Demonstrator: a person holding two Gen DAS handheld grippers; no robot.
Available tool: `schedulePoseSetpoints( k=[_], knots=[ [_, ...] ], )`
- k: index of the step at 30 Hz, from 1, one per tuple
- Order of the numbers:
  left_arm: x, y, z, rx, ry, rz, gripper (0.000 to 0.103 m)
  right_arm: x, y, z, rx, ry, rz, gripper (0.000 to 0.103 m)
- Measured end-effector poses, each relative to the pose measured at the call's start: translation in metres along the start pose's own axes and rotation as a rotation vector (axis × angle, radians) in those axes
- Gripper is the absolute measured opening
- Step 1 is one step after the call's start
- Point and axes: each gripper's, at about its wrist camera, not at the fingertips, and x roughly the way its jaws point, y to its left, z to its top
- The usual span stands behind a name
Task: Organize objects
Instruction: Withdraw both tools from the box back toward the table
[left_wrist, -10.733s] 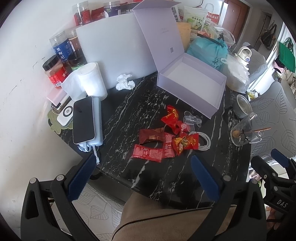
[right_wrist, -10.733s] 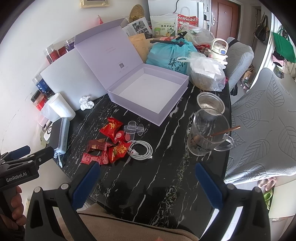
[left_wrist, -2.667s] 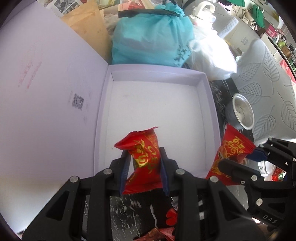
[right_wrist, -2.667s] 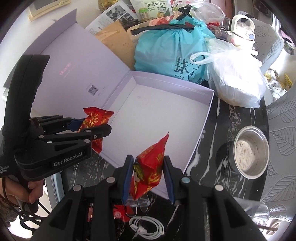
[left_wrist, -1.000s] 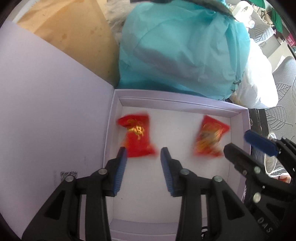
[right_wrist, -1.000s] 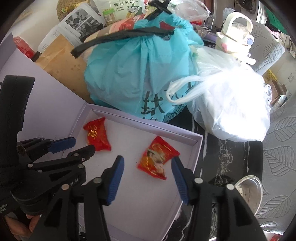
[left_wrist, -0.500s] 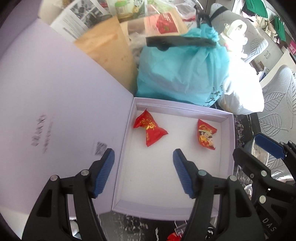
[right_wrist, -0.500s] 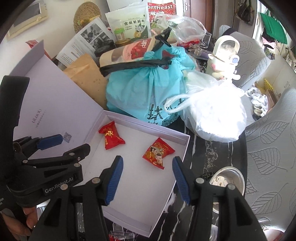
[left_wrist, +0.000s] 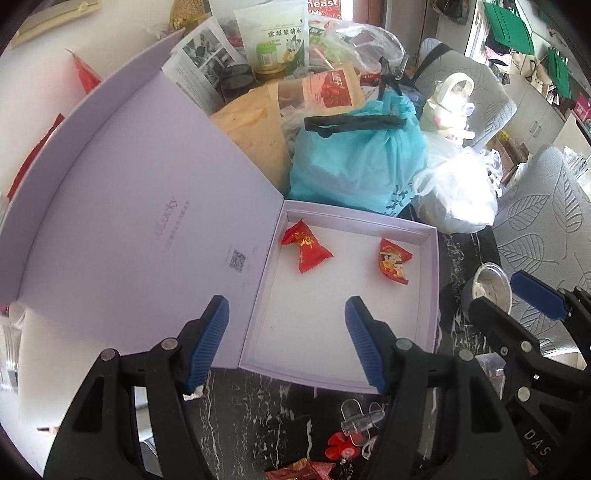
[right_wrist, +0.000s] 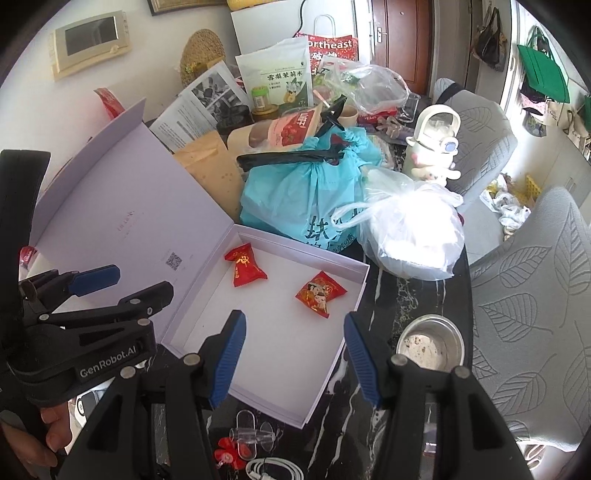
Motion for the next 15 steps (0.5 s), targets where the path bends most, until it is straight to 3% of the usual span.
schedulePoseSetpoints(
  k=[15],
  knots=[
    [-0.053, -0.003, -0.057, -0.030, -0.029, 0.012, 0.064, -0.051, 0.012, -0.045, -0.057, -0.036, 0.010, 0.056]
  ],
)
